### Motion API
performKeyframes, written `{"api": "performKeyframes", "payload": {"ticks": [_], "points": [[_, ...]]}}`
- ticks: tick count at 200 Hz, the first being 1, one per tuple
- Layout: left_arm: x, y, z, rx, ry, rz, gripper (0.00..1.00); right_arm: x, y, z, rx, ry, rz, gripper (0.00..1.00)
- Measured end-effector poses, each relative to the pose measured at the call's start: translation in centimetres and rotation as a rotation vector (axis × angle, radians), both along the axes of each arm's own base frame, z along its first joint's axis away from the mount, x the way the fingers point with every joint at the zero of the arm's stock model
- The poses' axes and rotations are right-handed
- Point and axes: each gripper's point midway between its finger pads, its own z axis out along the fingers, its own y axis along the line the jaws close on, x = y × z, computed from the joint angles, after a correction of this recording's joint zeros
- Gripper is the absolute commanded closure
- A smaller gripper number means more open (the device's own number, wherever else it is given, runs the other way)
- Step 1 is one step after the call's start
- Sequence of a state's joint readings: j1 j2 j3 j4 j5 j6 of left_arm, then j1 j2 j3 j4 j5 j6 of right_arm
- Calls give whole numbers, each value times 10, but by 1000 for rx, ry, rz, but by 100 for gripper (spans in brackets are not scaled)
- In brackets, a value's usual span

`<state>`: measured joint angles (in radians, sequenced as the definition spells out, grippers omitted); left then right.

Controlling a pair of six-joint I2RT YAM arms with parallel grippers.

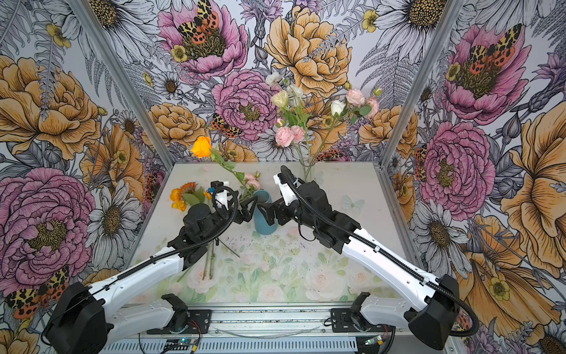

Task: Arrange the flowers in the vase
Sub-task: 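Open the left gripper to release the rose into the teal vase, then move the left gripper back down to the flower bunch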

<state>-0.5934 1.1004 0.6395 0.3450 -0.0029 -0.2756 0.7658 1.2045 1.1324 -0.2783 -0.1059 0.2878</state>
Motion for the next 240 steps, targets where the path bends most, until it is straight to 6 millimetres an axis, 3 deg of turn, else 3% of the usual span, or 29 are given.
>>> {"api": "performKeyframes", "payload": {"ticks": [26,77,95,114,137,154,172,184,205,240], "points": [[-11,8,-3,32,34,4,1,-1,-1,-7,-4,9,-2,0],[-26,21,-30,102,161,30,2,-5,-5,-29,-30,46,-3,0],[-31,33,-33,66,189,83,15,-7,-7,-30,-30,47,-4,1],[-33,54,-45,23,243,175,43,-10,-9,-29,-26,43,-3,1],[-21,86,-74,6,373,315,44,-11,-8,-27,-16,46,1,1],[-8,112,-109,8,520,420,45,-11,-8,-29,-13,54,-1,1],[2,128,-149,37,694,477,53,-11,-9,-34,-16,64,-3,1],[7,131,-171,64,801,482,54,-12,-9,-37,-18,72,-2,1],[19,127,-195,104,916,461,49,-13,-10,-39,-17,78,-4,1],[37,120,-202,197,957,418,47,-18,-15,-32,2,65,-5,1]]}}
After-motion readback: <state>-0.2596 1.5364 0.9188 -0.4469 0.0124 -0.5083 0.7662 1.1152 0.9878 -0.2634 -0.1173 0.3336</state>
